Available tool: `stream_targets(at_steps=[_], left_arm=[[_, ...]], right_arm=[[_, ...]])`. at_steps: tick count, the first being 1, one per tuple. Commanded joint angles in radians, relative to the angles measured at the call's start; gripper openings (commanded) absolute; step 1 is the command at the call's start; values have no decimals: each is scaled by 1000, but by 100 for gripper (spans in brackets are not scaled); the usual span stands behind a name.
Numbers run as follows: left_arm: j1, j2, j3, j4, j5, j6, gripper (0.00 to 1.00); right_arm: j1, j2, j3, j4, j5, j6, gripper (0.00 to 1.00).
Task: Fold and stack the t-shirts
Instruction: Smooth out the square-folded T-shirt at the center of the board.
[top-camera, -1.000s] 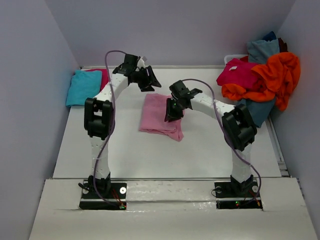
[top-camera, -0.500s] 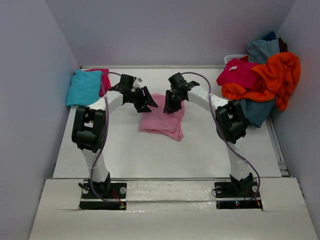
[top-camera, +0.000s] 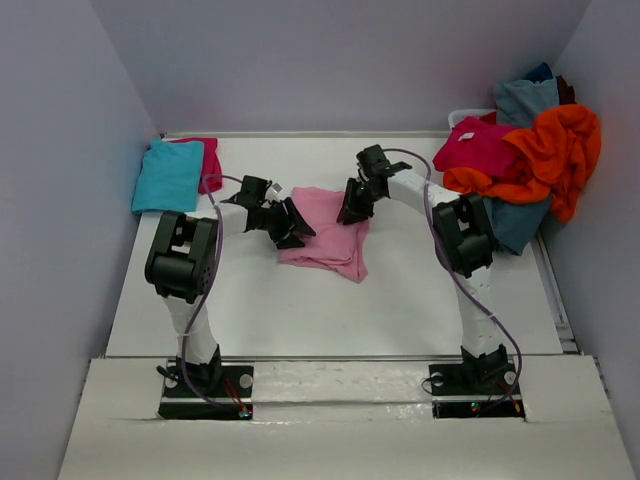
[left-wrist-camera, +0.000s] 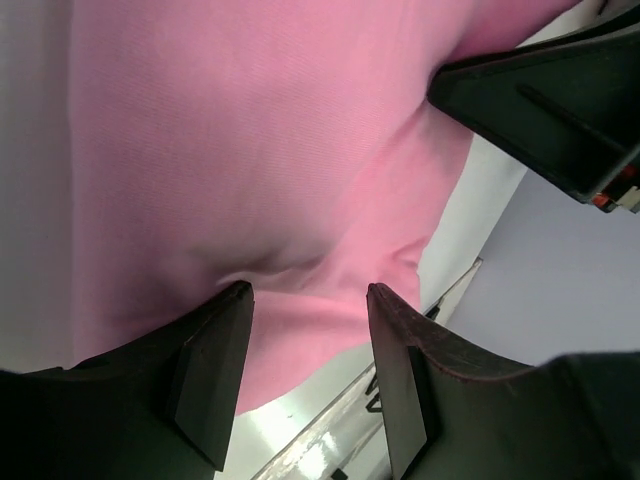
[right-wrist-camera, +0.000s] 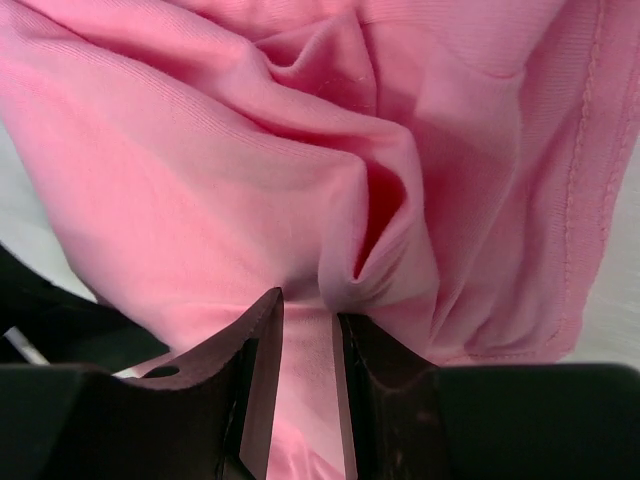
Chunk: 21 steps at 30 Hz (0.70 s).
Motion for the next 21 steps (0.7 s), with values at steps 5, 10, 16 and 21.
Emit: stream_targets(at_steps=[5, 10, 16, 21], left_arm=[[3, 32, -56, 68, 13, -30, 62], [3, 32, -62, 76, 7, -28, 62], [3, 38, -62, 67, 0, -21, 62], [13, 36, -76, 74, -1, -19, 62]], right_arm=[[-108, 4, -126, 39, 21, -9, 33], [-151, -24, -172, 60, 0, -5, 33], [-160, -45, -155, 54, -13, -9, 33], [-169, -59, -109, 22, -46, -16, 33]])
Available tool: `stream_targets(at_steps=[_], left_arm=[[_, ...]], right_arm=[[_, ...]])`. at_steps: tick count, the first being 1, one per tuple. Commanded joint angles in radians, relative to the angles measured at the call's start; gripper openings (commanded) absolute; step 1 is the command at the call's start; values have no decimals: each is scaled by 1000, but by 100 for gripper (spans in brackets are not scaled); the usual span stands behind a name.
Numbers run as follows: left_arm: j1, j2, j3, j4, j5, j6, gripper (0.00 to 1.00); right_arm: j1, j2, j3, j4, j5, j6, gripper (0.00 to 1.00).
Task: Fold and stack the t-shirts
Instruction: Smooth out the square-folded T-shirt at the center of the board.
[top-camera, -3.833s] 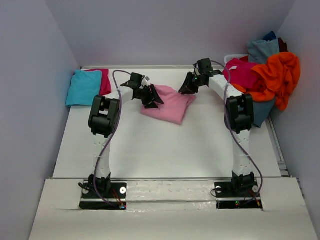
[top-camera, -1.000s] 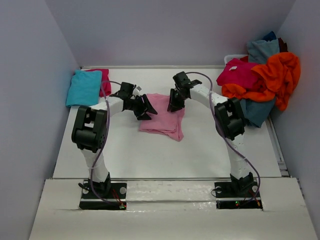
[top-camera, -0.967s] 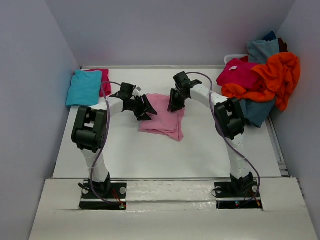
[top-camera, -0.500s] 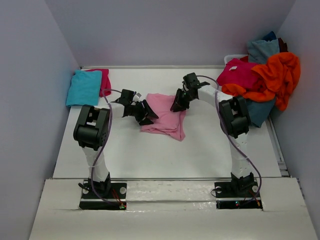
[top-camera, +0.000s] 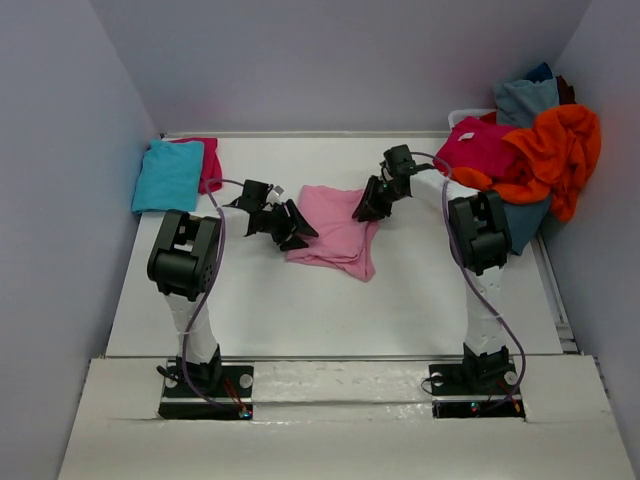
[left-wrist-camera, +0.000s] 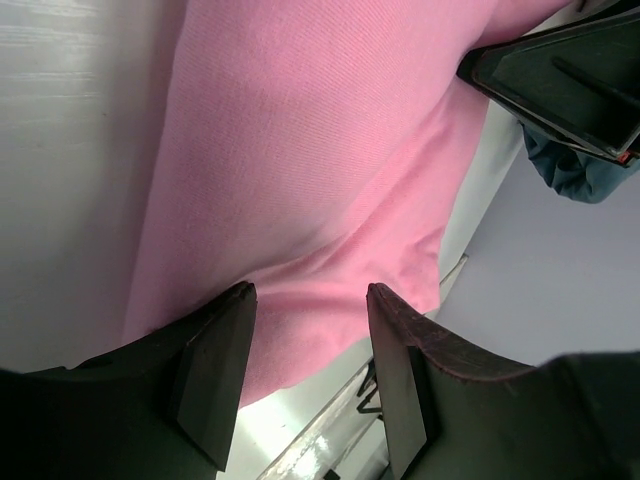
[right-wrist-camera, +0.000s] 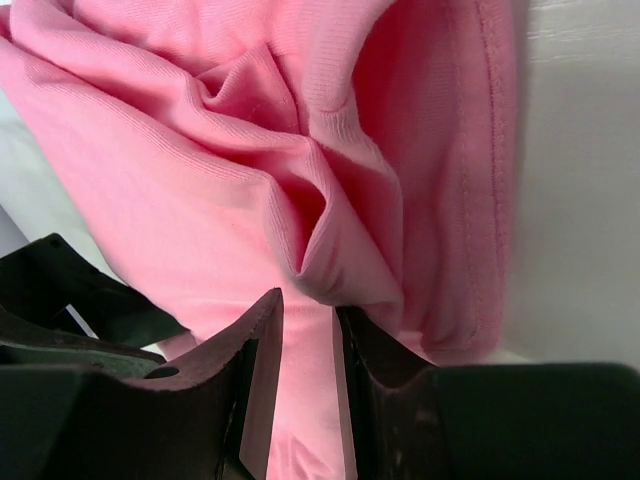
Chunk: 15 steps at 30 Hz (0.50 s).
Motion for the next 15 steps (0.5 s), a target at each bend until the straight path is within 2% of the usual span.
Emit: stream_targets(at_steps=[1, 15], left_arm=[[12, 11, -36, -26, -29, 26, 62], [12, 25, 1, -34, -27, 16, 62]], right_arm=[[-34, -18, 26, -70, 91, -43, 33], [1, -205, 58, -115, -23, -17, 34]])
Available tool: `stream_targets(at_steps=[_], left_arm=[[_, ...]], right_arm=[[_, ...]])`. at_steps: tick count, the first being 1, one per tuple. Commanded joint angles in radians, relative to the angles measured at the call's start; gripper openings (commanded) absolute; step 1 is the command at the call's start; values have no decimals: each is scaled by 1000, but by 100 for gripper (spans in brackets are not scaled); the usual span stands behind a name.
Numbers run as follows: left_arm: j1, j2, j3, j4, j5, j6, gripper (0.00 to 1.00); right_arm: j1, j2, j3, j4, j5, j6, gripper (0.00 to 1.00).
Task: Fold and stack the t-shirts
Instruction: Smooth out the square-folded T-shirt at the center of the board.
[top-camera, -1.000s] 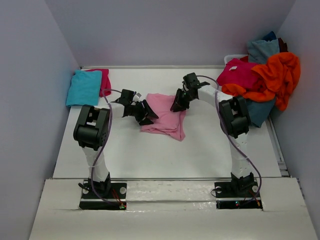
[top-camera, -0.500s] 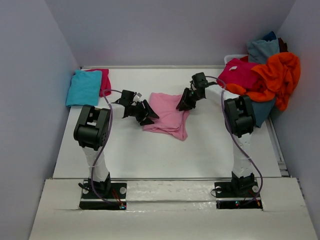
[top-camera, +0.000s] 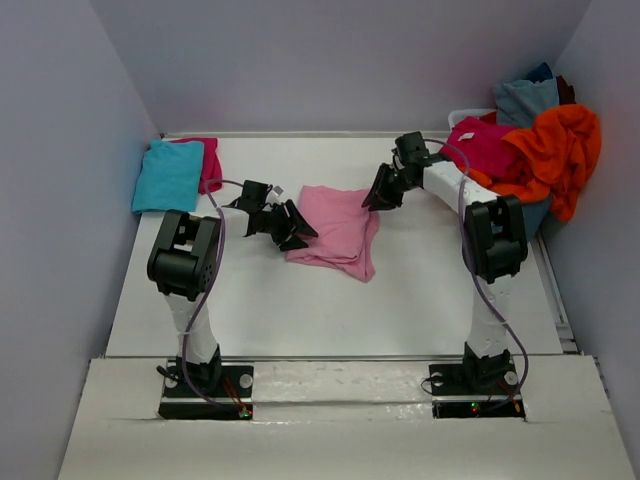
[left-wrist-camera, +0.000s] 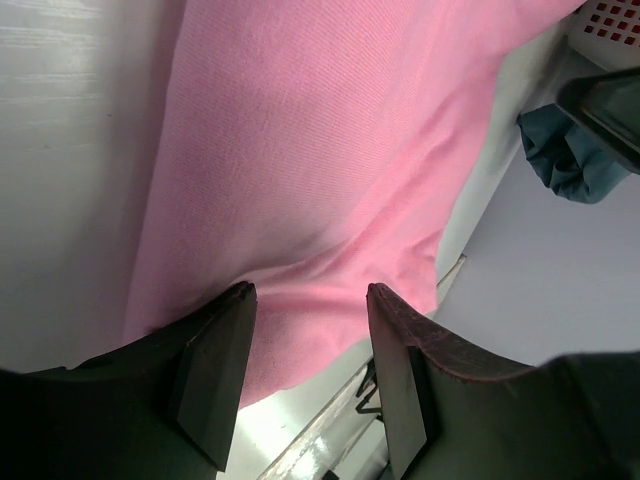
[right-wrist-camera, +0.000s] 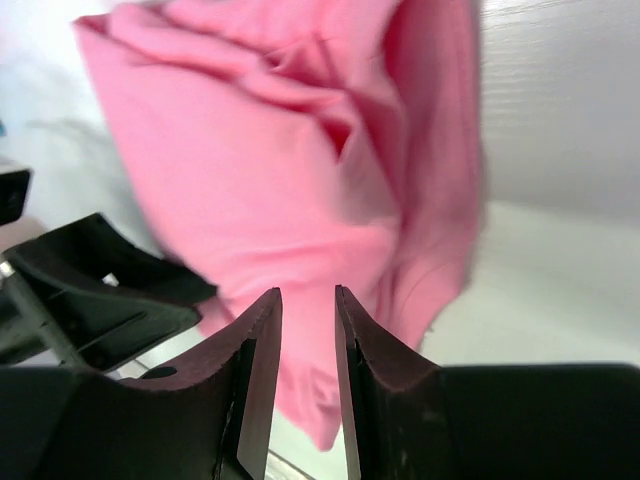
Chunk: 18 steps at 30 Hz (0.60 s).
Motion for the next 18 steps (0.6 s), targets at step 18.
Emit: stream_targets(at_steps=[18], left_arm=[[8, 45, 54, -54, -35, 21, 62]], right_arm=[[140, -67, -176, 157, -100, 75, 34]])
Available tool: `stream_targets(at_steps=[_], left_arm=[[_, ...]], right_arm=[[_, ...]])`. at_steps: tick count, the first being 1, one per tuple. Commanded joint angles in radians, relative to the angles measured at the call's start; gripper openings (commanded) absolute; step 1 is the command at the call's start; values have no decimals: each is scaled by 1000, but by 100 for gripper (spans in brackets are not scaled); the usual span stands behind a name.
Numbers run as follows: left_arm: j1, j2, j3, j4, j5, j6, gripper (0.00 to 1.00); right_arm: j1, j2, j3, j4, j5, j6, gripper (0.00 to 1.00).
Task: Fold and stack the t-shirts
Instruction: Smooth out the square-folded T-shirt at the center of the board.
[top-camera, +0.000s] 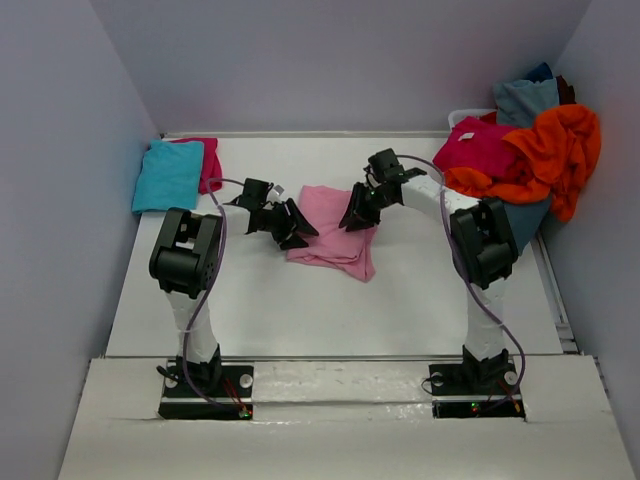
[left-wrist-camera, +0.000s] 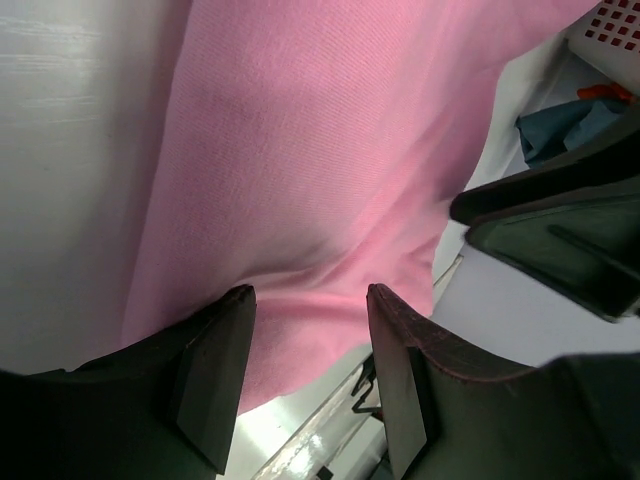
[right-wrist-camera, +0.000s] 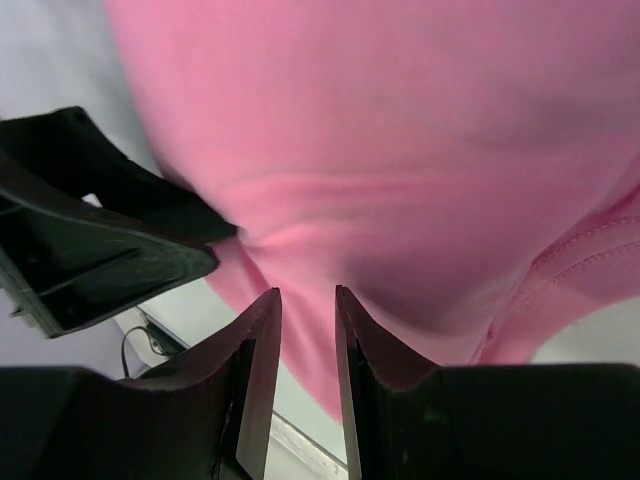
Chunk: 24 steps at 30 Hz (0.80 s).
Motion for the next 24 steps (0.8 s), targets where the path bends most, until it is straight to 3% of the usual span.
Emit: stream_targets(at_steps=[1, 4, 8, 24], left_arm=[[8, 27, 26, -33, -41, 27, 62], [8, 33, 31, -33, -40, 26, 62], [8, 37, 34, -33, -43, 30, 62], [8, 37, 14, -56, -38, 41, 62]], right_arm=[[14, -47, -136, 124, -46, 48, 34], [14, -92, -295, 187, -44, 56, 34], [14, -135, -374, 178, 26, 39, 34], [-46, -254, -399, 85, 143, 8, 35]])
